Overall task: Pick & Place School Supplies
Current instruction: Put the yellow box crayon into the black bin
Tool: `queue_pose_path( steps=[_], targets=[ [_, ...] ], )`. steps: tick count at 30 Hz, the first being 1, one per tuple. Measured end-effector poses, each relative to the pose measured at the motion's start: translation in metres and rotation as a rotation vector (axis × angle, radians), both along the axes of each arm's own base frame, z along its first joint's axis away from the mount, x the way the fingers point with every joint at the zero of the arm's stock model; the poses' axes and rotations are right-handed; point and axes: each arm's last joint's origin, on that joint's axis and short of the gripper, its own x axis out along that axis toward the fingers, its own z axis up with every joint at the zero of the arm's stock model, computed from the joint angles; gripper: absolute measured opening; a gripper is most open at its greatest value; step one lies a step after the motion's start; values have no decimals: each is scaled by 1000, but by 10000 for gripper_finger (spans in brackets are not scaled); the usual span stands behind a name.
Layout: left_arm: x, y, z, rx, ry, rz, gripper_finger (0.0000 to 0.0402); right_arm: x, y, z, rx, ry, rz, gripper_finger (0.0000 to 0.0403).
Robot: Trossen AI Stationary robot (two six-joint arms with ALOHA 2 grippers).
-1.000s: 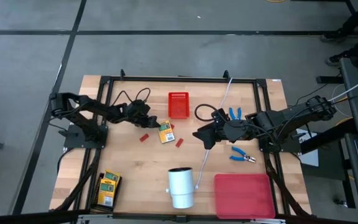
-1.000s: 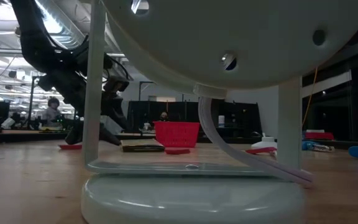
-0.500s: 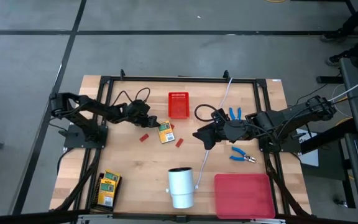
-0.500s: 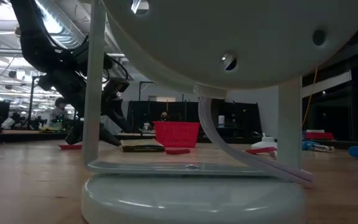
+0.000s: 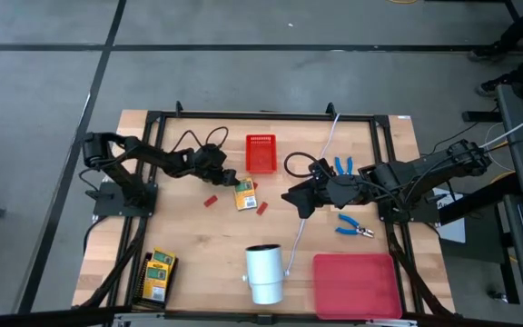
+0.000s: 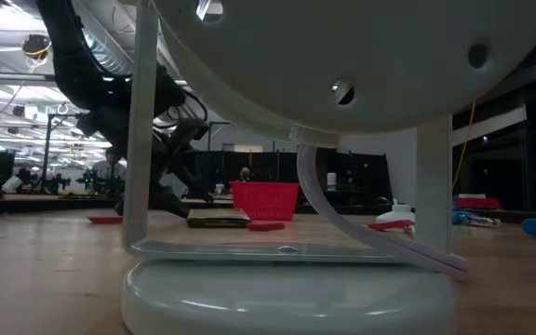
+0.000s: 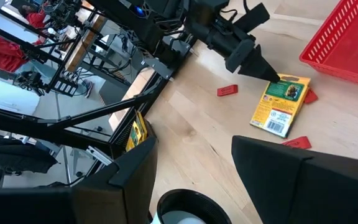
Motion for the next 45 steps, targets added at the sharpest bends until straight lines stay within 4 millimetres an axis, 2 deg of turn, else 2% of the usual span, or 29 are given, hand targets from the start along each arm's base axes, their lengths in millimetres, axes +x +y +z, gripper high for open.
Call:
queue_pose_path(
  steps=[6, 13, 23, 29, 34, 42, 45],
  targets=[
    [8, -1, -1, -11, 0, -32, 132, 0, 0, 0, 3, 0, -3, 212],
    [8, -1, -2, -13, 7, -46, 12, 0, 0, 0, -2, -1, -12, 212],
    [10, -2, 6, -33, -86, -106, 2, -1, -1, -1, -7, 6, -20, 212],
    [8, -4, 40, 4, -232, -153, 2, -1, -1, -1, -8, 5, -28, 212],
    [-3, -11, 74, 31, -326, -177, 2, -1, -1, -1, -11, 2, -41, 212],
    [-37, -45, 121, -17, -405, -268, 2, -1, -2, -1, -20, 3, -44, 212],
    [-54, -59, 133, -59, -414, -310, 2, -1, -2, -1, -28, 1, -54, 212]
  ],
)
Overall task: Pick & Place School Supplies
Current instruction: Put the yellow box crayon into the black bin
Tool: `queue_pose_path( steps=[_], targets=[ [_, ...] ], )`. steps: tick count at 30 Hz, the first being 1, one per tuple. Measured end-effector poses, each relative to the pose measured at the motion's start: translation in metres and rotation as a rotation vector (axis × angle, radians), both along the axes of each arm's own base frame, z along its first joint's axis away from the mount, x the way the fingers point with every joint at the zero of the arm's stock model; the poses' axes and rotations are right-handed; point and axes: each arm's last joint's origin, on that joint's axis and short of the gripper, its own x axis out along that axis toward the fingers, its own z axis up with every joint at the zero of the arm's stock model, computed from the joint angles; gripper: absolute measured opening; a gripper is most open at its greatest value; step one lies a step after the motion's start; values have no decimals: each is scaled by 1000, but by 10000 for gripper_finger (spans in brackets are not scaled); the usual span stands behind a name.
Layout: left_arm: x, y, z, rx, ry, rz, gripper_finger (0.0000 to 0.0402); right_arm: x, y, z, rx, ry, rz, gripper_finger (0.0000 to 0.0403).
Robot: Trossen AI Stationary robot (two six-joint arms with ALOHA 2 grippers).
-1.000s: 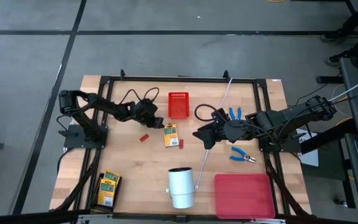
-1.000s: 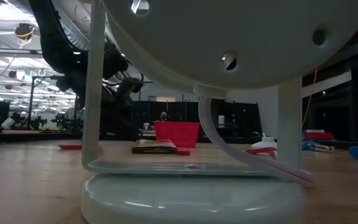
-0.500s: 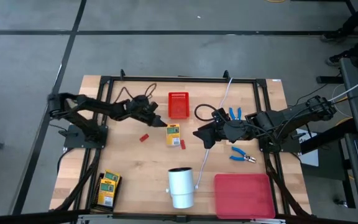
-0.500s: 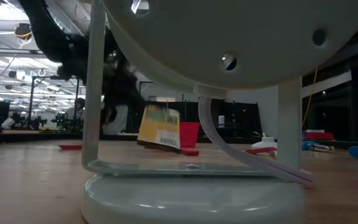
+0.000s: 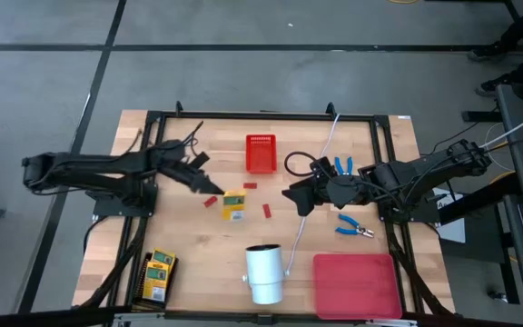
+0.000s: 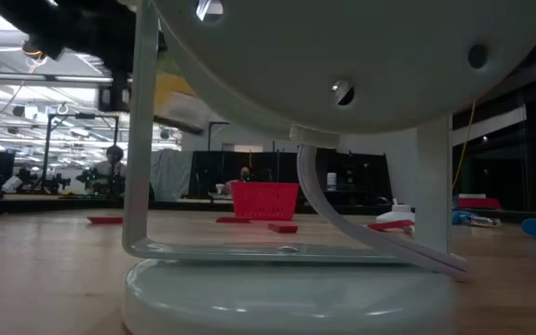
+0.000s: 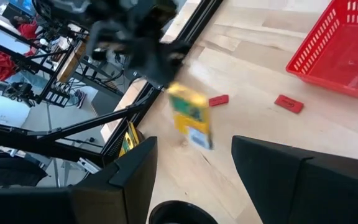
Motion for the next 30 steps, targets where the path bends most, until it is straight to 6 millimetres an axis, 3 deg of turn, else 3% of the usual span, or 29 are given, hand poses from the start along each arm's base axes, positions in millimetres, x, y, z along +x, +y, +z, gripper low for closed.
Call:
queue_pose_path(
  steps=[6, 13, 30],
  targets=[
    [-35, -26, 10, -65, 55, -99, 1, 0, -2, 0, -13, -1, -12, 212],
    [-65, -43, 15, -134, 89, -167, 1, 2, -6, 0, -15, 0, -27, 212],
    [-93, -76, 22, -241, 121, -456, 1, 2, -10, 0, -1, -14, -83, 212]
  ],
)
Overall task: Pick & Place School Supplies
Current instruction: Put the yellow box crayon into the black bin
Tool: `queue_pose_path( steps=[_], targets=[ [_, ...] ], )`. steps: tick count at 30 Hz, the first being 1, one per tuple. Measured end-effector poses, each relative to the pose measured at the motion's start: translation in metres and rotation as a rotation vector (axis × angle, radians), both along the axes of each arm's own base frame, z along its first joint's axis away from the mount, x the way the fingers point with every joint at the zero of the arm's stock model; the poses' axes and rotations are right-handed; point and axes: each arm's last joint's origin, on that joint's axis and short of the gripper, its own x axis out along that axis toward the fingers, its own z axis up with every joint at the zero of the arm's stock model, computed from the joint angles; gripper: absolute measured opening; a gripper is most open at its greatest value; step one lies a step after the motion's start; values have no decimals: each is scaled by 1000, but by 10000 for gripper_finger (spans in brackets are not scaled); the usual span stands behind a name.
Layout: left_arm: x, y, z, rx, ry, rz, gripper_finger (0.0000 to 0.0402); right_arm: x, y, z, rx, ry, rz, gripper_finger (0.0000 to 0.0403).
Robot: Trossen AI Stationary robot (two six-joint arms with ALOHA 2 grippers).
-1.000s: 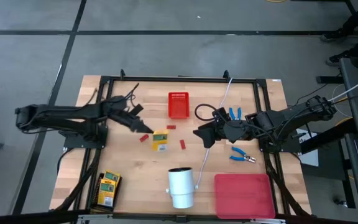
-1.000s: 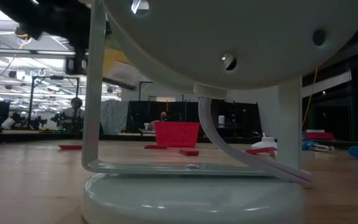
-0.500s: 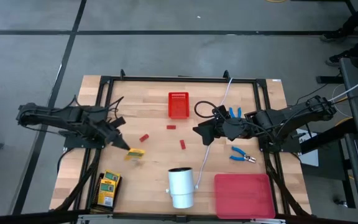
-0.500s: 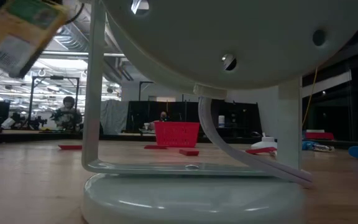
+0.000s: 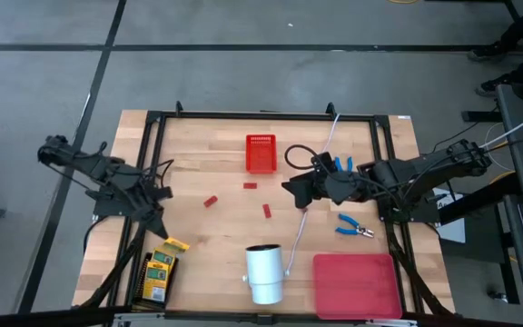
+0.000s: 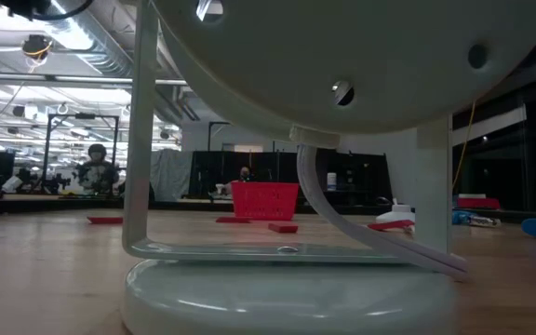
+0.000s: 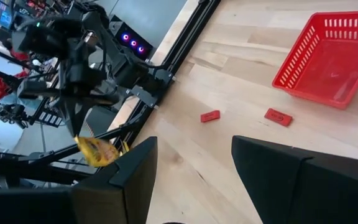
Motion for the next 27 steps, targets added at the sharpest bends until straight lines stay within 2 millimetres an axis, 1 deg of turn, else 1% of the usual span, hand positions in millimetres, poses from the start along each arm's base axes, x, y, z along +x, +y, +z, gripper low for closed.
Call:
queue_pose_path(
  steps=[5, 11, 19, 27],
  targets=[
    [-6, -8, -4, -2, 67, -66, 1, 0, -1, 0, 0, 0, -6, 212],
    [-9, -19, -6, 10, 115, -84, 1, 0, -2, 0, 0, -1, -9, 212],
    [-8, -41, -14, 54, 207, -129, 1, 0, -2, 0, -3, 0, -7, 212],
    [-9, -67, -21, 71, 254, -143, 1, 0, -1, 0, -9, 8, 19, 212]
  ],
)
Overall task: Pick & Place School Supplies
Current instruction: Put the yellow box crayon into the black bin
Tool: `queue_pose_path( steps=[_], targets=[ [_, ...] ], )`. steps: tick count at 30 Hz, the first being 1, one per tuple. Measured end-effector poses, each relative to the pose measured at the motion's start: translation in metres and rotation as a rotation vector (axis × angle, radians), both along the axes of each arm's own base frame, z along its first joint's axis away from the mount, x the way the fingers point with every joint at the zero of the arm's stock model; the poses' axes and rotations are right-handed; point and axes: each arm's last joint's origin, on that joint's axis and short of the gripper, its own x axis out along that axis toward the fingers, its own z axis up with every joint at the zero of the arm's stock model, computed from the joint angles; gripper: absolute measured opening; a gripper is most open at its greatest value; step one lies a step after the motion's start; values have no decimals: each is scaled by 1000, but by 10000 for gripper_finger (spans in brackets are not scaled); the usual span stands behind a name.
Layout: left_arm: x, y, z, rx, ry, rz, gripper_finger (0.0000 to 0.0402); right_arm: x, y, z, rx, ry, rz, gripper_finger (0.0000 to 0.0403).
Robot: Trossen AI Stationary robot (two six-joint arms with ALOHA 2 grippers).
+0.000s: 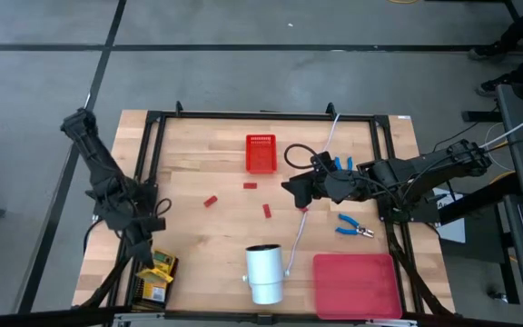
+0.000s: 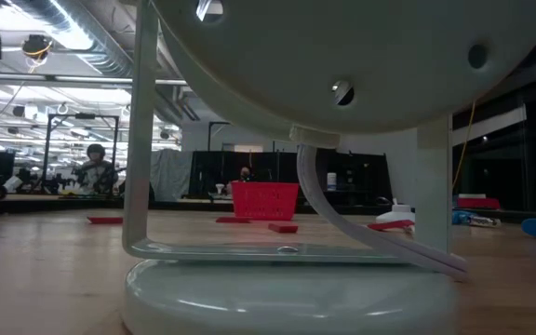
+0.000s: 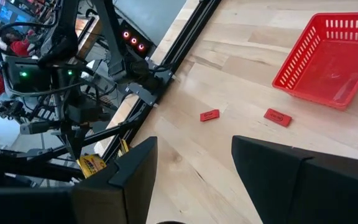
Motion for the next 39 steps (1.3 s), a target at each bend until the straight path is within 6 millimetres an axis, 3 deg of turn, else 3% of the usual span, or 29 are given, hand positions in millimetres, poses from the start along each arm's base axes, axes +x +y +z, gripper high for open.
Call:
queue_pose_path(
  steps=[15, 22, 34, 39],
  targets=[
    [-10, -45, -16, 12, 65, 29, 1, 0, 1, 0, 13, 5, 28, 212],
    [-10, -56, -29, 79, 106, 24, 4, 0, 2, 0, 22, 4, 41, 212],
    [-11, -44, -39, 229, 109, 149, 120, -1, 6, 0, 33, -1, 50, 212],
    [-12, -33, -40, 295, 88, 239, 148, -1, 6, 0, 33, -1, 50, 212]
  ],
)
